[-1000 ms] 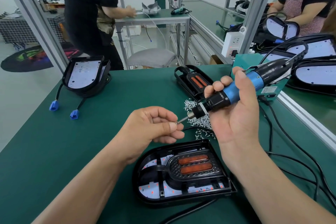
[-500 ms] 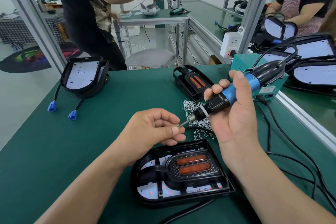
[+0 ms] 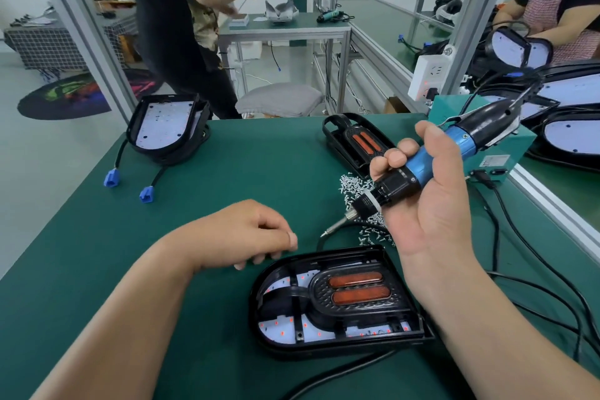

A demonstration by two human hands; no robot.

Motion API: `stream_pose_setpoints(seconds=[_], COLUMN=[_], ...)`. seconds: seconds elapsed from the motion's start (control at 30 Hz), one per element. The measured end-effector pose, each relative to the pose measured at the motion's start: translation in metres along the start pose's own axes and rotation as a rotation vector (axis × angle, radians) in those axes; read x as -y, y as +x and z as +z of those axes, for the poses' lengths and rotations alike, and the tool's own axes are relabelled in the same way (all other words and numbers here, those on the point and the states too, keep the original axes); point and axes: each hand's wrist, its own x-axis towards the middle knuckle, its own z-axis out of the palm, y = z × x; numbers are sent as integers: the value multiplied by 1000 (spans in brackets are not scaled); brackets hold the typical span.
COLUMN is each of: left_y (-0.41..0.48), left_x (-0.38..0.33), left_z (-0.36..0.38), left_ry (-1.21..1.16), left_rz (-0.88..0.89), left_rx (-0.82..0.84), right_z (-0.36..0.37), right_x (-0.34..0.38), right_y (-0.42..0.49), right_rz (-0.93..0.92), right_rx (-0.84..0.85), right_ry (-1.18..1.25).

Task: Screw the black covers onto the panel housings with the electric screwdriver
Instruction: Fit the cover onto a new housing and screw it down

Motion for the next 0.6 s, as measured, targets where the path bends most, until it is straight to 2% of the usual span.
stream_pose_setpoints(seconds=[0.07, 0.13, 0.33, 0.6], left_y=[-5, -6, -2, -1], left_x=[-1, 0, 6, 10], left_z=[-3, -4, -3, -4], left_ry=[35, 50, -60, -105], left_rz=[-7, 2, 57, 109], left_rx=[118, 166, 193, 227], right_z=[3, 5, 14, 25], right_x=[-4, -7, -10, -13], right_y=[-4, -8, -21, -30], right_rz=[19, 33, 41, 56], right_rx=[73, 146, 313, 397], right_ry=[-34, -72, -202, -293])
